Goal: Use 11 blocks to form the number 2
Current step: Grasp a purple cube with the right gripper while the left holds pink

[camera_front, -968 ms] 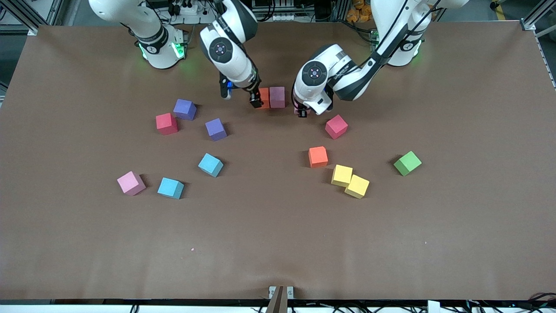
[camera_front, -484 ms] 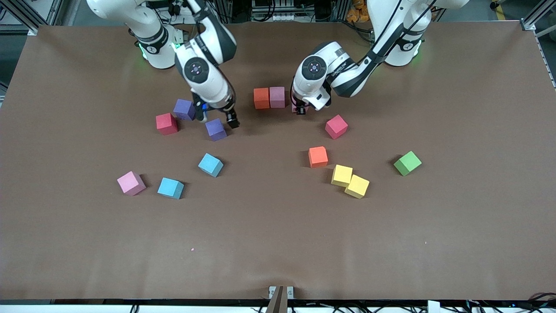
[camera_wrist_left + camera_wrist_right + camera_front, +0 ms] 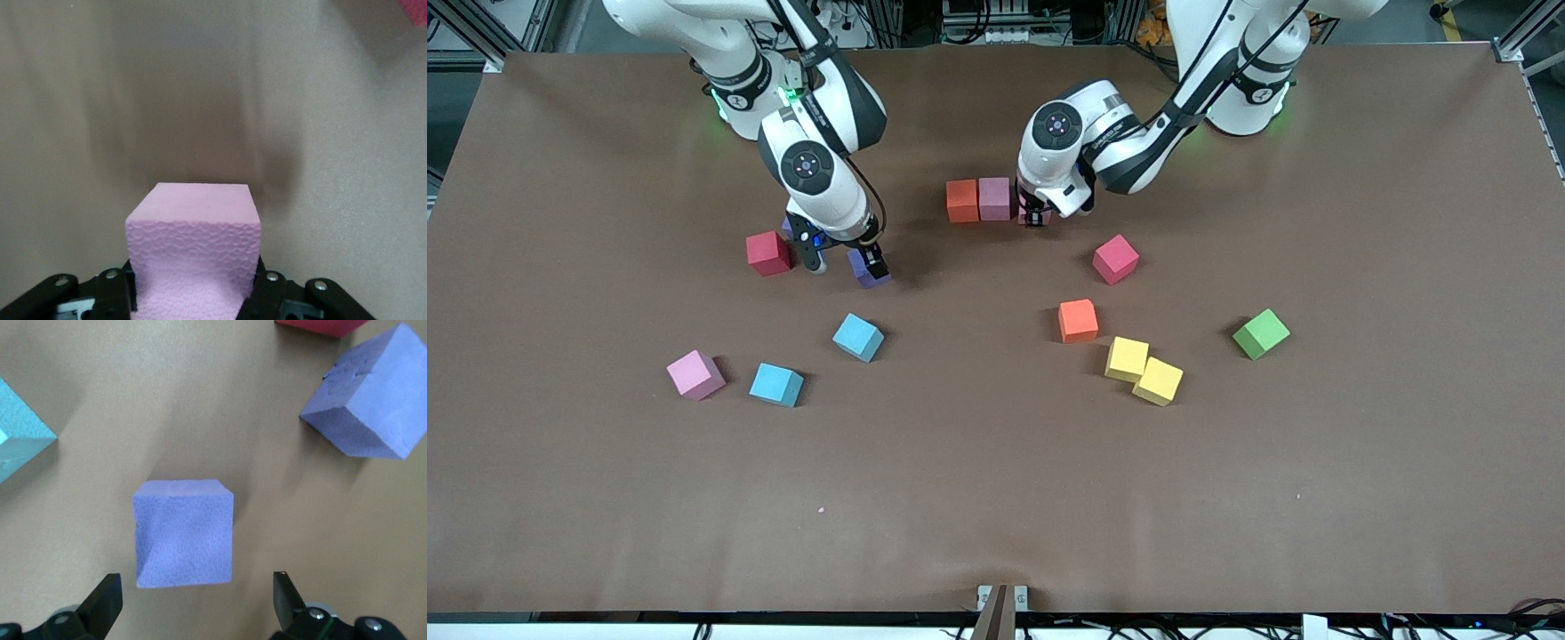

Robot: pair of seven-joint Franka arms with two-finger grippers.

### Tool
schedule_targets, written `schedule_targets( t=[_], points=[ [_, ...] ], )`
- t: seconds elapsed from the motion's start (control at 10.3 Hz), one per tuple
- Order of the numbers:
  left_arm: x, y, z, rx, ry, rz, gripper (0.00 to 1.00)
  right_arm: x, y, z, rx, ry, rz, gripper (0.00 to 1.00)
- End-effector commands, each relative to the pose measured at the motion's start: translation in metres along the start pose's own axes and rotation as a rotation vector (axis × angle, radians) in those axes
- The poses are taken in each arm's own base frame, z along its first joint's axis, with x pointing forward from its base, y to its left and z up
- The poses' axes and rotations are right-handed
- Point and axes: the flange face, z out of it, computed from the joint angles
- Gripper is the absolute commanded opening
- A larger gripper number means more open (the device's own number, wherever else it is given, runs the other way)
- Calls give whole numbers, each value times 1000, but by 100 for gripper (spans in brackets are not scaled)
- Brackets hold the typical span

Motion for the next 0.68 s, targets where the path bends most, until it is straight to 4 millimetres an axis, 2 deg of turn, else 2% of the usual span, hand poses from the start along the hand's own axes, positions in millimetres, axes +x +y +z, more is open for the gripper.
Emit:
schedule_targets(
  t=[0.0, 0.58],
  points=[
    [-3, -2, 4, -20, 0, -9, 20, 6, 0, 13, -16, 40, -41, 100],
    [-9, -8, 10, -28, -7, 7, 20, 15, -4, 23, -4, 78, -77, 100]
  ],
)
